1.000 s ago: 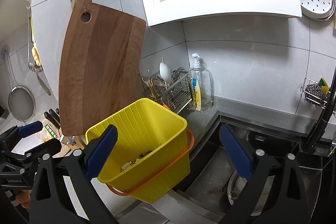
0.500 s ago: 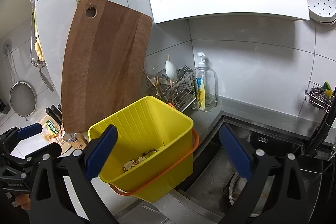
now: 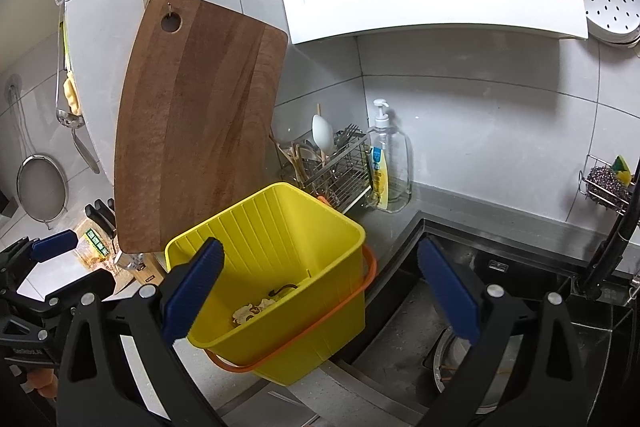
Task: Collect trash
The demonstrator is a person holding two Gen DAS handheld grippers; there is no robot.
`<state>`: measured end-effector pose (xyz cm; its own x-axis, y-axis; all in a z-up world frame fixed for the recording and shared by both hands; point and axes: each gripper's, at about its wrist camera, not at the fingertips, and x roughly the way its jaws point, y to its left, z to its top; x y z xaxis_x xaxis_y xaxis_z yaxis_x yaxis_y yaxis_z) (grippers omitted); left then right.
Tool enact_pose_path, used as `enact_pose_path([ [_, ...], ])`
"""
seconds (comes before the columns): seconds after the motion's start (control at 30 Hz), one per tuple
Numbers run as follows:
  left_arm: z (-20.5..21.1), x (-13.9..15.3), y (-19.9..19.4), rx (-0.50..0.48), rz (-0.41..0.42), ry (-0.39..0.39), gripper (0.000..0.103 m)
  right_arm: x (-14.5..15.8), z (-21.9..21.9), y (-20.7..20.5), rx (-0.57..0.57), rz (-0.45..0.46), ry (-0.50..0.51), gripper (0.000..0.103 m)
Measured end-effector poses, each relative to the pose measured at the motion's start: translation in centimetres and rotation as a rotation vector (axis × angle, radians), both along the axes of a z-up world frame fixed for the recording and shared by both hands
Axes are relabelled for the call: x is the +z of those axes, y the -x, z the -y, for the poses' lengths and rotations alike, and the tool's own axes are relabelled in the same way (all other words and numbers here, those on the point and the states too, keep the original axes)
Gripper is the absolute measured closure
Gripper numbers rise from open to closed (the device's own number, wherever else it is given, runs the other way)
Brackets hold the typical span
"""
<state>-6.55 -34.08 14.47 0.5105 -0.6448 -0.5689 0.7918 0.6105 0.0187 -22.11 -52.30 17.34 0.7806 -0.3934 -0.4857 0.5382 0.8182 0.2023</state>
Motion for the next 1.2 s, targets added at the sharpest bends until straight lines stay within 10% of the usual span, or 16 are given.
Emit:
enact_pose_path([
  [1.2,-0.5,-1.8,-0.1,-0.006,-0.044,-0.092,0.004,-0.7,0.1,-0.3,-0.006,-0.114,0.015,0.008],
])
